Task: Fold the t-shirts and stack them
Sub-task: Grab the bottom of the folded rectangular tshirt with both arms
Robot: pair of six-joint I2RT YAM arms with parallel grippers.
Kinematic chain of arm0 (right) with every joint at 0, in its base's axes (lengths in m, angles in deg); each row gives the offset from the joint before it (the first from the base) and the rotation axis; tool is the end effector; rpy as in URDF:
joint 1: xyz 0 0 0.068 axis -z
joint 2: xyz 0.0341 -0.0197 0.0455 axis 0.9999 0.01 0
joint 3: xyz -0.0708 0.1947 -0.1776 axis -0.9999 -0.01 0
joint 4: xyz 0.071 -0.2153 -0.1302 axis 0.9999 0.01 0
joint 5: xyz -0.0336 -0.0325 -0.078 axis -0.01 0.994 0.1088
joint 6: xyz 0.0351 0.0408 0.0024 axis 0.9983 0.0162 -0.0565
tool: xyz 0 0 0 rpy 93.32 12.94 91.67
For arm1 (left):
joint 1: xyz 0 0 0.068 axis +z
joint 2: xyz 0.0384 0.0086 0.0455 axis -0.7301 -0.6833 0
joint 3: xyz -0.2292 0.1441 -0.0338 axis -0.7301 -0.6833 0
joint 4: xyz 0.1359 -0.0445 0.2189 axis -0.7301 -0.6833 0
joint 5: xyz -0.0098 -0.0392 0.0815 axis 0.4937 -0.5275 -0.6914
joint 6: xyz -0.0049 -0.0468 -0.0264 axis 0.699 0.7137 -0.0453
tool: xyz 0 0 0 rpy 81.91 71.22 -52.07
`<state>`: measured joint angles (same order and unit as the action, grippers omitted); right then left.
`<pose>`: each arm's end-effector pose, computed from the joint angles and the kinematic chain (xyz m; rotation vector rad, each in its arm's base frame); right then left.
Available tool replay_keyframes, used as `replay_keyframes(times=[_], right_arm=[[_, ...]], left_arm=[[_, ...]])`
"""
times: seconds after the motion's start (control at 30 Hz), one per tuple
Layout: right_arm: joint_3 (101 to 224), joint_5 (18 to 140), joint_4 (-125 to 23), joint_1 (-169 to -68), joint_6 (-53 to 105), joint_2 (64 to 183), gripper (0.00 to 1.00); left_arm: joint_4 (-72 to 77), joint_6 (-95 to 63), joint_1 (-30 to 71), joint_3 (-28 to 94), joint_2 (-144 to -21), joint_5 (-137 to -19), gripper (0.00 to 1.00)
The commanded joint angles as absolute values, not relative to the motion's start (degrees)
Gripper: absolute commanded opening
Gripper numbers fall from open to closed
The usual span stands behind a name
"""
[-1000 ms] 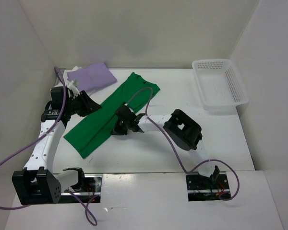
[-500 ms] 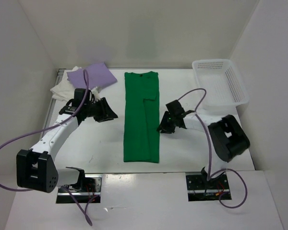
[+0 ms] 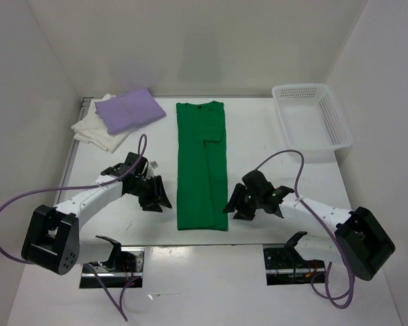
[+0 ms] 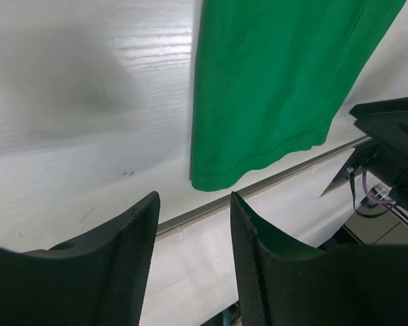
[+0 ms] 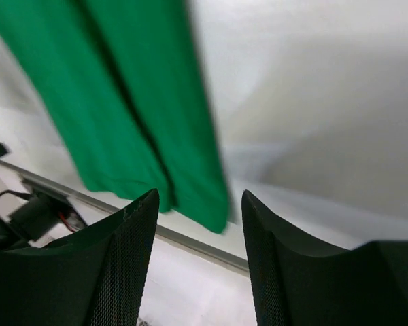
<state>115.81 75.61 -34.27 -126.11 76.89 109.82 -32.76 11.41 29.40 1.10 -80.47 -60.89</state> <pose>0.1632 0.1301 0.1603 0.4226 2.7342 0.8036 0.2099 -0.0823 0.1864 -0.3974 2.8329 -0.8588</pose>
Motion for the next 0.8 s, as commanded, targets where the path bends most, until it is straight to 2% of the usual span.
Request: replay_keyframes(times=[0.0,0.17,0.3,0.33,0.43,0.7,0.77], right_arm=[[112.94,75.32,-33.75,-128.09,83.38,105.91,0.57],[108.73,73.74,-35.15,-128.62,85.13,104.06,0.52],[107.49,72.33,-36.91,-129.77,85.75,105.38,0.51],[107.49,72.33,-37.44,-130.55,86.27,105.38,0.49],[106.8,72.33,-38.06,-130.56,86.89,105.38,0.47],[107.22,71.01,-41.3,-130.56,86.02,108.44,0.38],[107.23,70.4,-42.09,-130.56,86.01,110.29,0.31]], left_arm=[[-31.39,13.63,27.92,0.48,-81.96,-58.99,0.54],[-26.46,13.63,21.68,-1.11,-89.34,-55.55,0.58],[-24.53,14.23,18.59,-1.11,-92.95,-56.61,0.49],[-24.53,14.24,18.59,-1.11,-93.48,-56.61,0.42],[-24.0,14.24,18.07,-1.11,-93.48,-57.14,0.38],[-22.77,14.77,17.36,-0.5,-95.94,-56.26,0.41],[-23.29,14.24,17.36,-0.5,-96.47,-56.26,0.41]])
